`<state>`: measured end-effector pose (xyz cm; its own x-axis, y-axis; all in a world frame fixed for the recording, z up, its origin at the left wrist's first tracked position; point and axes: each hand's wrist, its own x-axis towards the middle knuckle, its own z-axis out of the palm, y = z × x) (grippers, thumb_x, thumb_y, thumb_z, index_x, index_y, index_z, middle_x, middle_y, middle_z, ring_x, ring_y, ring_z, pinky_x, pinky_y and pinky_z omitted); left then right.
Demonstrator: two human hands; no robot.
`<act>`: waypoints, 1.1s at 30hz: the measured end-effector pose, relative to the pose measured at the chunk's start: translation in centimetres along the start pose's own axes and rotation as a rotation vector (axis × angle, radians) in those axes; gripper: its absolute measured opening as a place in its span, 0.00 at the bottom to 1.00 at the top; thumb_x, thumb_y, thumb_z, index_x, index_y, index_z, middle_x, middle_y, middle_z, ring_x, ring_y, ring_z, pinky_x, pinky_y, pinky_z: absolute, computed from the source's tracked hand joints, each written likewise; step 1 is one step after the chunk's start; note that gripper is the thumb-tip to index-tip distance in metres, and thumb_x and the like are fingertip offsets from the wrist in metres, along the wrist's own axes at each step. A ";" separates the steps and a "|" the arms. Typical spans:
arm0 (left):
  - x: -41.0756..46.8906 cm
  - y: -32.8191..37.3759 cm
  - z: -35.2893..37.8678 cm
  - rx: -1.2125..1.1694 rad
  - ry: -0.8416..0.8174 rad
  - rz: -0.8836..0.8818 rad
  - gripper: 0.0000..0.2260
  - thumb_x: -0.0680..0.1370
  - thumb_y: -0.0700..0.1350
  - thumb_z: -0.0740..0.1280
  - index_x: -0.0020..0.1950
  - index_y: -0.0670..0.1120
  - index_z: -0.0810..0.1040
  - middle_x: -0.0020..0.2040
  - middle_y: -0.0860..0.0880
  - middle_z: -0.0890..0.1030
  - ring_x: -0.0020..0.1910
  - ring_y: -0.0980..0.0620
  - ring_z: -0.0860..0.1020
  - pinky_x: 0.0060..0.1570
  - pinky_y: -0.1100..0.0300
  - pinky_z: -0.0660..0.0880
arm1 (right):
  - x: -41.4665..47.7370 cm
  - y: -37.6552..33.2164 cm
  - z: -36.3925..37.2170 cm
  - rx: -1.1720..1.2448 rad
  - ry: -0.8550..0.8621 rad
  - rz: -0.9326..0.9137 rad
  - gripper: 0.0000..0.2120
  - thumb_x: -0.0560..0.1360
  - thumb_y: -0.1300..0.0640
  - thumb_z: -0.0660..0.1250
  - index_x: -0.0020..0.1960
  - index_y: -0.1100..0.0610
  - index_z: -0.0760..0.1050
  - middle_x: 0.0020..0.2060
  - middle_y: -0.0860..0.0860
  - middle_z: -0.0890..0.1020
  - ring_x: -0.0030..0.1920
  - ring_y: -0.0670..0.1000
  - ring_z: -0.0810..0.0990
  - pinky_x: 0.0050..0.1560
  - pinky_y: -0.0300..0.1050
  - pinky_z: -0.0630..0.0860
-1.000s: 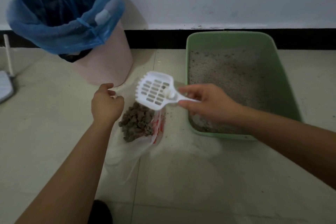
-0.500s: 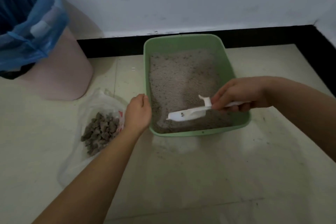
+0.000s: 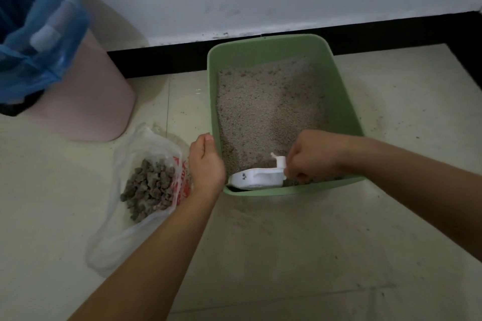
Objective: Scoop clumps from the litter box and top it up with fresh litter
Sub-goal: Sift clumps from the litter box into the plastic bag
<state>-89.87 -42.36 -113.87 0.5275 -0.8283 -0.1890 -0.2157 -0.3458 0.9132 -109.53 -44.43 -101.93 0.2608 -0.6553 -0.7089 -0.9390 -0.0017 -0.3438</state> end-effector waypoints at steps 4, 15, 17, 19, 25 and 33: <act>0.0 0.1 0.0 -0.021 0.001 -0.012 0.14 0.84 0.47 0.55 0.61 0.43 0.76 0.57 0.49 0.75 0.57 0.50 0.72 0.60 0.56 0.67 | -0.3 0.6 2.8 -0.075 0.226 -0.021 0.09 0.73 0.53 0.66 0.43 0.56 0.82 0.37 0.53 0.81 0.41 0.54 0.80 0.41 0.45 0.77; 0.1 -0.1 -0.2 -0.001 0.008 0.019 0.13 0.83 0.47 0.56 0.58 0.43 0.77 0.55 0.48 0.76 0.55 0.48 0.73 0.60 0.53 0.69 | 2.4 -0.3 4.3 -0.143 0.435 -0.131 0.07 0.77 0.52 0.64 0.48 0.55 0.78 0.31 0.47 0.72 0.31 0.48 0.70 0.29 0.41 0.62; 0.1 0.0 -0.2 0.001 0.006 0.013 0.14 0.84 0.47 0.56 0.61 0.43 0.77 0.56 0.50 0.75 0.55 0.50 0.72 0.59 0.56 0.68 | 2.8 0.1 4.8 -0.180 0.364 -0.091 0.10 0.78 0.52 0.63 0.40 0.55 0.71 0.31 0.47 0.70 0.30 0.47 0.69 0.28 0.42 0.61; -0.1 0.2 -0.1 0.003 0.009 0.006 0.15 0.84 0.47 0.56 0.62 0.43 0.77 0.56 0.50 0.74 0.56 0.52 0.71 0.59 0.57 0.66 | 3.3 0.7 5.2 -0.183 0.287 -0.048 0.16 0.79 0.51 0.62 0.35 0.52 0.65 0.31 0.47 0.69 0.31 0.48 0.68 0.28 0.41 0.59; -0.1 0.4 0.1 0.014 0.020 0.006 0.15 0.84 0.46 0.55 0.64 0.41 0.75 0.57 0.50 0.73 0.55 0.53 0.69 0.57 0.60 0.63 | 5.2 0.9 6.8 -0.008 0.389 0.054 0.16 0.81 0.45 0.60 0.40 0.55 0.70 0.37 0.51 0.74 0.38 0.54 0.73 0.36 0.44 0.64; -0.1 0.4 0.0 -0.012 0.036 0.008 0.13 0.84 0.46 0.55 0.59 0.42 0.76 0.54 0.49 0.76 0.54 0.49 0.73 0.56 0.56 0.69 | 8.6 -1.3 7.0 0.238 0.349 0.013 0.16 0.84 0.49 0.55 0.54 0.60 0.76 0.41 0.54 0.76 0.36 0.51 0.72 0.30 0.42 0.62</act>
<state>-90.06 -42.39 -113.48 0.5548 -0.8148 -0.1685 -0.2107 -0.3335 0.9189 -104.53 -44.84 -111.90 0.1197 -0.8705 -0.4773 -0.8532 0.1556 -0.4978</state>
